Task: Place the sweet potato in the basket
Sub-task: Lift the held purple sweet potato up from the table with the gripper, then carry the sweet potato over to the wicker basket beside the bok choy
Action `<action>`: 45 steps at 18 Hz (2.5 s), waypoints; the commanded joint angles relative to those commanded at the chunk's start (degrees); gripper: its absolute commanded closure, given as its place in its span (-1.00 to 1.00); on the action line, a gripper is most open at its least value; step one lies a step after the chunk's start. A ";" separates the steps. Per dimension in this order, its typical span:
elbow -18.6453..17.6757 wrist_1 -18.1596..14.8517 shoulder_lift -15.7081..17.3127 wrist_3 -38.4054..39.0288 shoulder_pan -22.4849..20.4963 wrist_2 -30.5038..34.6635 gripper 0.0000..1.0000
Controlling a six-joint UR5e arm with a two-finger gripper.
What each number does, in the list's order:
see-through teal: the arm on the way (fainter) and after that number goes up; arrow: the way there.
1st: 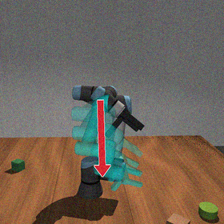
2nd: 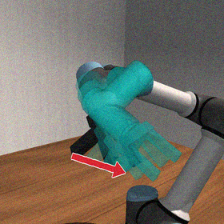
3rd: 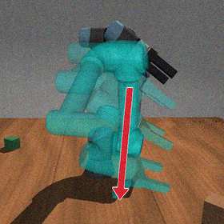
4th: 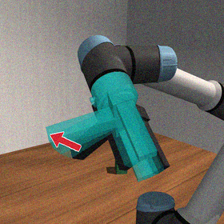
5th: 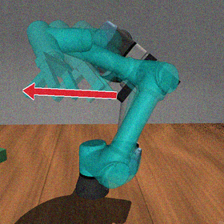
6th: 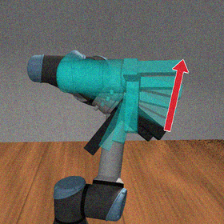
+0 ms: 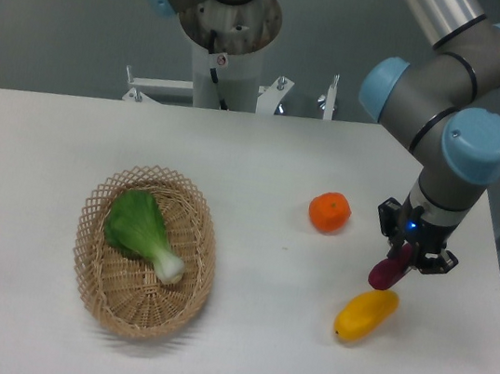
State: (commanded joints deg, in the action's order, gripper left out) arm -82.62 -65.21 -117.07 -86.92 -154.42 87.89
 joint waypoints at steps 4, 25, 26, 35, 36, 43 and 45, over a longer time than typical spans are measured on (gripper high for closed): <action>-0.09 0.00 0.00 0.09 0.00 0.18 0.54; -2.99 0.00 1.32 14.41 13.17 -0.35 0.54; -2.99 0.09 1.32 15.37 14.23 -0.35 0.54; -3.08 1.67 0.79 22.49 23.46 -0.35 0.54; -3.08 1.93 0.70 23.11 24.42 -0.35 0.54; -3.08 2.72 -0.17 26.62 30.23 -0.35 0.54; -3.16 2.99 -0.61 27.68 31.55 -0.79 0.54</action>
State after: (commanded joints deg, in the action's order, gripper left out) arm -85.78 -62.23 -117.68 -59.24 -122.88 87.10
